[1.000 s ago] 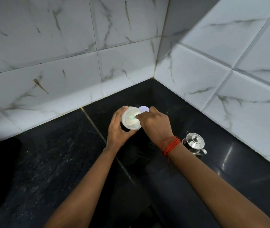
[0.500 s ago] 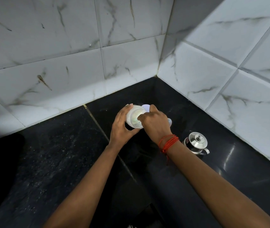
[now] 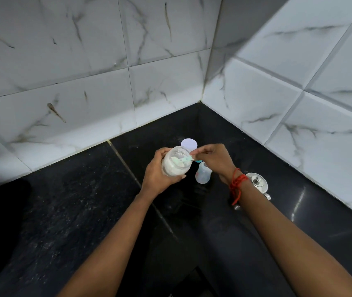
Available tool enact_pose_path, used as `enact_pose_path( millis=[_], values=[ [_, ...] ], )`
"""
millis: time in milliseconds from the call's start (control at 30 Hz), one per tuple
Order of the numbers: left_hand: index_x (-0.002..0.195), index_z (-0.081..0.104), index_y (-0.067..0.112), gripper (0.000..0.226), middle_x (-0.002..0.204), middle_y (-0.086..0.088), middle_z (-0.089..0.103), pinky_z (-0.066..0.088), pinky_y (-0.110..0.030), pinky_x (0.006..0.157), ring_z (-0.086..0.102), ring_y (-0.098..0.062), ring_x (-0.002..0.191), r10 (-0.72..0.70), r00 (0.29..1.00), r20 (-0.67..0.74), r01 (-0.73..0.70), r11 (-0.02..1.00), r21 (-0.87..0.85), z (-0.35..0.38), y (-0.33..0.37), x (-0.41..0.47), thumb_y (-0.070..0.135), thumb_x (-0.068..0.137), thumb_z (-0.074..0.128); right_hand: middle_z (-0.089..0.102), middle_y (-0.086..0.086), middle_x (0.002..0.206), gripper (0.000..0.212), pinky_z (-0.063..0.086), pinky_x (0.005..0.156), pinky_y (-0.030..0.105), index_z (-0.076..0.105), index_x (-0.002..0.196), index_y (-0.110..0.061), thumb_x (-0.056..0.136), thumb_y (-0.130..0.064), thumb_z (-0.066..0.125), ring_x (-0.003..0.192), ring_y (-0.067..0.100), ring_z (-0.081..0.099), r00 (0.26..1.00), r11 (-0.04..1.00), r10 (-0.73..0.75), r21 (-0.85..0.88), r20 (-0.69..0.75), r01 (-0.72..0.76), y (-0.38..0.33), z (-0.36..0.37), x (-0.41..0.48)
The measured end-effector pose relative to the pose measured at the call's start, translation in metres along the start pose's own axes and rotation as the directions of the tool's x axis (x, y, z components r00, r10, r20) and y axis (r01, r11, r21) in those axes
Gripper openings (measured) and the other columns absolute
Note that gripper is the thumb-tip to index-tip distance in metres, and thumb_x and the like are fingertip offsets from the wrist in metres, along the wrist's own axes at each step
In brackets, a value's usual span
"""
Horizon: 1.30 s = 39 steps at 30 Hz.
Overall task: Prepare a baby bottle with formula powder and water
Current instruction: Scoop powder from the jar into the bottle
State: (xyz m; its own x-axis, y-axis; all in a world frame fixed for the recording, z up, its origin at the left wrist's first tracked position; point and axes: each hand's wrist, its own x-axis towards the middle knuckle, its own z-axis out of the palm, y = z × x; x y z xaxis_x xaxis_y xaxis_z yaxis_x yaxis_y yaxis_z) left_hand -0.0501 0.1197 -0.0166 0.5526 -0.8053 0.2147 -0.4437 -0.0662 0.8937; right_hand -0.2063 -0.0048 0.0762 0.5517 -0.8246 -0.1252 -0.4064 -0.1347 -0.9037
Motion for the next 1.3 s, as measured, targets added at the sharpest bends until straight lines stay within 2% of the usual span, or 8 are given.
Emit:
enact_pose_path(
  millis=[200, 400, 567, 700, 867, 1067, 1200, 1300],
  values=[
    [0.131, 0.051, 0.04, 0.095, 0.13, 0.016, 0.062, 0.056, -0.041, 0.098, 0.059, -0.014, 0.124, -0.031, 0.999, -0.033, 0.029, 0.999, -0.032, 0.009, -0.007, -0.002, 0.048, 0.05, 0.1, 0.079, 0.005, 0.093, 0.015, 0.057, 0.095, 0.045, 0.081, 0.088, -0.011, 0.083, 0.0, 0.071, 0.102, 0.026, 0.073, 0.988, 0.975, 0.085, 0.215, -0.127, -0.057, 0.025, -0.007, -0.003],
    [0.131, 0.05, 0.038, 0.098, 0.131, 0.009, 0.062, 0.056, -0.037, 0.099, 0.059, -0.015, 0.123, -0.145, 0.988, -0.056, 0.142, 0.988, -0.065, 0.018, -0.017, -0.004, 0.057, 0.044, 0.09, 0.079, 0.007, 0.092, 0.013, 0.058, 0.087, 0.038, 0.081, 0.091, -0.01, 0.085, -0.002, 0.072, 0.087, 0.017, 0.071, 0.978, 0.965, 0.072, 0.263, -0.194, -0.019, 0.032, -0.009, -0.006],
    [0.131, 0.049, 0.039, 0.099, 0.129, 0.008, 0.061, 0.055, -0.045, 0.1, 0.059, -0.017, 0.12, -0.205, 0.978, -0.044, 0.203, 0.978, -0.045, 0.028, -0.032, 0.0, 0.057, 0.042, 0.089, 0.079, -0.004, 0.089, 0.018, 0.059, 0.089, 0.031, 0.08, 0.086, -0.024, 0.085, -0.006, 0.076, 0.087, 0.011, 0.074, 0.964, 0.985, 0.02, 0.168, -0.264, 0.026, 0.044, 0.001, -0.005],
    [0.127, 0.046, 0.048, 0.096, 0.124, 0.015, 0.059, 0.055, -0.045, 0.101, 0.058, -0.017, 0.121, -0.207, 0.978, -0.022, 0.207, 0.978, -0.036, 0.037, -0.041, 0.001, 0.057, 0.042, 0.089, 0.077, -0.007, 0.089, 0.014, 0.056, 0.093, 0.028, 0.08, 0.092, -0.017, 0.086, -0.006, 0.074, 0.086, 0.007, 0.072, 0.959, 1.0, 0.0, 0.017, -0.284, 0.005, 0.054, 0.014, -0.005],
    [0.122, 0.046, 0.052, 0.092, 0.124, 0.014, 0.061, 0.056, -0.044, 0.098, 0.06, -0.015, 0.119, -0.206, 0.978, -0.024, 0.205, 0.978, -0.036, 0.041, -0.05, 0.003, 0.053, 0.043, 0.094, 0.077, -0.006, 0.095, 0.017, 0.049, 0.084, 0.007, 0.08, 0.096, -0.016, 0.088, -0.005, 0.069, 0.088, 0.004, 0.069, 0.951, 0.992, -0.058, -0.123, -0.303, 0.021, 0.062, 0.027, -0.006],
    [0.125, 0.048, 0.047, 0.092, 0.121, 0.021, 0.056, 0.054, -0.041, 0.1, 0.056, -0.016, 0.122, -0.152, 0.987, -0.05, 0.15, 0.988, -0.047, 0.039, -0.05, 0.009, 0.042, 0.049, 0.099, 0.075, -0.004, 0.092, 0.015, 0.053, 0.087, 0.018, 0.08, 0.096, -0.014, 0.089, -0.005, 0.07, 0.086, 0.007, 0.069, 0.942, 0.994, -0.071, -0.097, -0.329, 0.042, 0.058, 0.032, 0.0],
    [0.122, 0.046, 0.053, 0.09, 0.126, 0.015, 0.059, 0.055, -0.042, 0.1, 0.058, -0.015, 0.122, -0.157, 0.985, -0.068, 0.154, 0.987, -0.048, 0.04, -0.046, 0.015, 0.05, 0.046, 0.094, 0.078, -0.002, 0.088, 0.012, 0.058, 0.079, 0.029, 0.081, 0.093, -0.016, 0.087, -0.009, 0.074, 0.08, 0.009, 0.07, 0.927, 0.996, 0.031, 0.086, -0.373, 0.001, 0.059, 0.027, 0.006],
    [0.123, 0.046, 0.051, 0.091, 0.127, 0.012, 0.062, 0.055, -0.046, 0.099, 0.06, -0.015, 0.12, -0.185, 0.98, -0.067, 0.181, 0.982, -0.061, 0.043, -0.05, 0.021, 0.053, 0.045, 0.093, 0.077, 0.008, 0.088, 0.014, 0.054, 0.054, 0.021, 0.079, 0.092, -0.012, 0.089, -0.003, 0.069, 0.065, 0.009, 0.063, 0.914, 0.938, 0.196, 0.34, -0.354, -0.069, 0.055, 0.02, 0.007]
  ],
)
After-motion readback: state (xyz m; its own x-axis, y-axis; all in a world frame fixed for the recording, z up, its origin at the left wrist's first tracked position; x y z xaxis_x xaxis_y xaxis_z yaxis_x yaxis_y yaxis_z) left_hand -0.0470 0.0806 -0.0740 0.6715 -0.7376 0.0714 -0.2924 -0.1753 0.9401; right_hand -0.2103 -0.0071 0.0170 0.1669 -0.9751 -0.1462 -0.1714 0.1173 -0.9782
